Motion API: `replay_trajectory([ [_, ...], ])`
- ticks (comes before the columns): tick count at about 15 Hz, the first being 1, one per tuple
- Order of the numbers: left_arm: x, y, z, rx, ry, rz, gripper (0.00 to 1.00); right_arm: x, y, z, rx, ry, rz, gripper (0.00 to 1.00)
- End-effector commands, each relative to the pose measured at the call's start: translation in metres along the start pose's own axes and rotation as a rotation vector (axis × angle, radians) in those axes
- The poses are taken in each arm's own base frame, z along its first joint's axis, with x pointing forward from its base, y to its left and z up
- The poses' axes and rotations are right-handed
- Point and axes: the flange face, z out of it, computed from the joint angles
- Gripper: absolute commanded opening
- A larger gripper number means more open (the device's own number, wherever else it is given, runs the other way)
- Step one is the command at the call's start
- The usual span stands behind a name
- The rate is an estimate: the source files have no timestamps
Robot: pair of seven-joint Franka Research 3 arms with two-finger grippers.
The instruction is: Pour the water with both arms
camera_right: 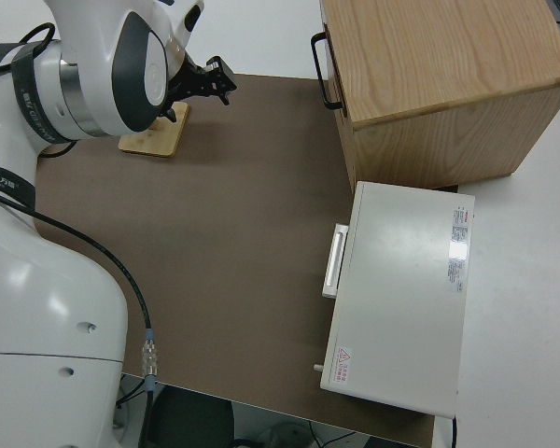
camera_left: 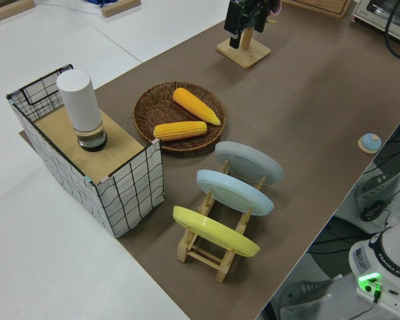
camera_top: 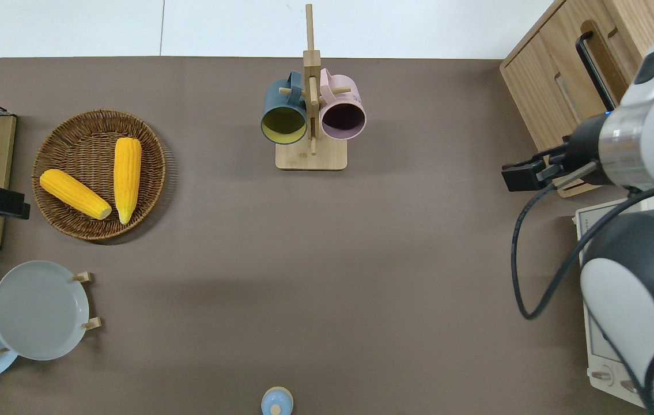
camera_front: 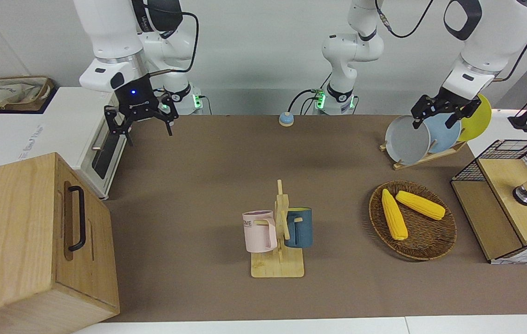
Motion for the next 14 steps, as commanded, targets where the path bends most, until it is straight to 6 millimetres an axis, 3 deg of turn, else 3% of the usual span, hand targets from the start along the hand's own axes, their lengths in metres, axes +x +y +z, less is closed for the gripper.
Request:
replay_trajectory([
  [1, -0.002, -0.041, -0.001, 0.007, 0.031, -0.022, 1.00, 0.013, -0.032, 0.006, -0.056, 0.042, -0.225, 0.983],
  [4, -0.005, -0.066, -0.002, 0.013, 0.052, 0.002, 1.00, 0.025, -0.045, 0.016, -0.075, 0.082, -0.410, 0.981],
  [7, -0.012, -0.111, 0.004, 0.019, 0.052, 0.032, 1.00, 0.038, -0.059, 0.030, -0.105, 0.171, -0.585, 0.981],
  [14, -0.032, -0.209, 0.006, 0.059, 0.112, 0.100, 1.00, 0.066, -0.114, 0.069, -0.107, 0.253, -0.676, 0.971],
])
